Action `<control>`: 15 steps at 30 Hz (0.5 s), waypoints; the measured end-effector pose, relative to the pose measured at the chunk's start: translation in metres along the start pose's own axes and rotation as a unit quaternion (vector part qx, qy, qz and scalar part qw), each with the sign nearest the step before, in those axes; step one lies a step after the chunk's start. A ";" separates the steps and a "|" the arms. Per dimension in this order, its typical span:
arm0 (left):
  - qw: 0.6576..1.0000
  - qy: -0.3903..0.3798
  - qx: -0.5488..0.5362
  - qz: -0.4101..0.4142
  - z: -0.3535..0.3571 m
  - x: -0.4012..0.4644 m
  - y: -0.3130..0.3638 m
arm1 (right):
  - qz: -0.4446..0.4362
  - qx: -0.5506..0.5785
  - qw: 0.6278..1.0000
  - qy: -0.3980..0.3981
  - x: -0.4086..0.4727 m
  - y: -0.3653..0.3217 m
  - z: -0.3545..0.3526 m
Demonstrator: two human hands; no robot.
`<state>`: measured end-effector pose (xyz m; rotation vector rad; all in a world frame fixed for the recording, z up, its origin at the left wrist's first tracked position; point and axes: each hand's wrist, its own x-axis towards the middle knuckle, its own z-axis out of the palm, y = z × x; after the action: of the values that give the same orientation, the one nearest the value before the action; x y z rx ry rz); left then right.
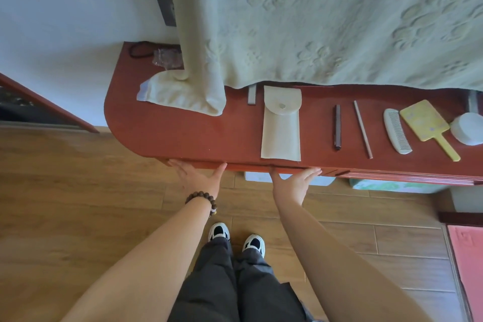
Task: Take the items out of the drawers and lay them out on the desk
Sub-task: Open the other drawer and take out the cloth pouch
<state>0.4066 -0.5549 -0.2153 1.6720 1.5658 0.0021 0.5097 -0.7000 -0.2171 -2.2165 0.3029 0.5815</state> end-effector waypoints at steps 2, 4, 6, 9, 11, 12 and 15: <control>1.000 -0.002 0.006 -0.001 0.000 0.000 0.002 | 0.007 0.006 1.000 0.002 0.000 -0.002 0.002; 1.000 -0.008 0.013 0.002 -0.002 -0.002 0.002 | 0.004 0.006 1.000 0.006 -0.002 -0.003 0.002; 1.000 -0.013 0.019 0.003 -0.006 -0.003 0.001 | 0.001 0.000 1.000 0.006 -0.003 -0.001 -0.001; 0.999 -0.007 0.047 0.022 -0.012 -0.008 -0.001 | 0.000 -0.013 1.000 0.007 -0.009 0.001 -0.011; 0.994 -0.015 0.075 0.078 -0.012 -0.023 -0.001 | 0.007 -0.020 1.000 0.006 -0.014 -0.001 -0.022; 0.990 -0.029 0.079 0.113 -0.013 -0.033 -0.001 | 0.012 -0.025 1.000 0.003 -0.018 -0.002 -0.028; 0.974 -0.063 0.049 0.213 -0.016 -0.055 0.006 | 0.014 -0.056 0.998 -0.016 -0.027 -0.006 -0.049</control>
<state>0.3909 -0.5911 -0.1737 2.0159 1.1067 0.0417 0.5037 -0.7328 -0.1718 -2.3111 0.2912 0.6625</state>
